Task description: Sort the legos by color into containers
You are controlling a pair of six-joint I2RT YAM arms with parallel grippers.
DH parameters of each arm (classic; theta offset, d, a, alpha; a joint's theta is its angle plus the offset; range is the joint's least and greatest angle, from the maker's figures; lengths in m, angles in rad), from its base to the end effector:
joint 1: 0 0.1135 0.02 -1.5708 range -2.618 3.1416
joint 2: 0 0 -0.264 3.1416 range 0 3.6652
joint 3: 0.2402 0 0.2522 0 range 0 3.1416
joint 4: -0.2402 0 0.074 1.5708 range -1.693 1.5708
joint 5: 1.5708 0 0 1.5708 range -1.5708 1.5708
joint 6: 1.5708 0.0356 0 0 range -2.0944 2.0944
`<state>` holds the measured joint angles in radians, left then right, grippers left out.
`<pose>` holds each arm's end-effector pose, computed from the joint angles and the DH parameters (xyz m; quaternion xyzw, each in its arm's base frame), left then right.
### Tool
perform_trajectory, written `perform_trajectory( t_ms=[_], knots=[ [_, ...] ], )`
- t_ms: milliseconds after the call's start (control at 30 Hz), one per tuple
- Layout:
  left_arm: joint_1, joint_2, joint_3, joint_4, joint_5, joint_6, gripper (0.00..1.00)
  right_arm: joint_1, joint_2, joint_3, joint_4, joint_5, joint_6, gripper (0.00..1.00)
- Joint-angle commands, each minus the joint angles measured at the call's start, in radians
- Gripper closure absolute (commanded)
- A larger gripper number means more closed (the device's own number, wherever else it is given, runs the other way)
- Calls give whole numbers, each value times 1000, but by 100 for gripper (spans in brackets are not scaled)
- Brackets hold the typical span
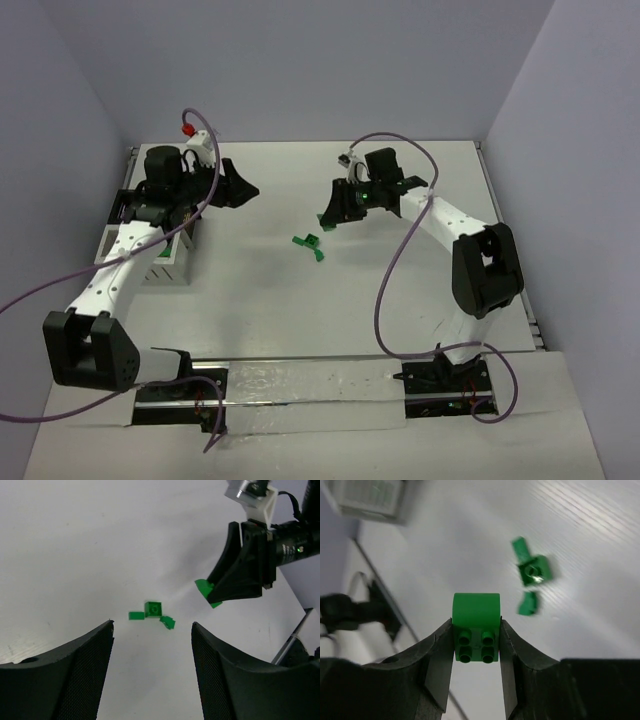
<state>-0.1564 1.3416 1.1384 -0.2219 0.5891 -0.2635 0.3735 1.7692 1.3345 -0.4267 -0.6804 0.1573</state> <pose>0.2996 -0.0673 0.3372 0.1141 0.8114 -0.3467 0.4564 0.3509 0.1616 0.2464 -0.2106 0.8663 0.3878 0.2339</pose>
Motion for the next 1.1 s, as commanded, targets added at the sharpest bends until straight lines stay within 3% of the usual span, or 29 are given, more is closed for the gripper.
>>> perform_trajectory(
  t_ms=[0, 100, 367, 633, 1067],
  knots=[
    [-25, -52, -38, 111, 17, -61, 31, -3, -74, -55, 353, -51, 640, 100],
    [-65, -82, -51, 109, -49, -61, 30, 10, -26, 50, 127, 143, 761, 100],
    [-207, -22, -32, 130, -152, -117, 29, 15, -38, -19, 198, 141, 1104, 100],
    [-326, 109, 70, 122, -216, -150, 29, 48, -7, -6, 213, 104, 1229, 100],
    [-394, 186, 101, 118, -320, -154, 26, 77, -17, -31, 276, 73, 1295, 100]
  ],
)
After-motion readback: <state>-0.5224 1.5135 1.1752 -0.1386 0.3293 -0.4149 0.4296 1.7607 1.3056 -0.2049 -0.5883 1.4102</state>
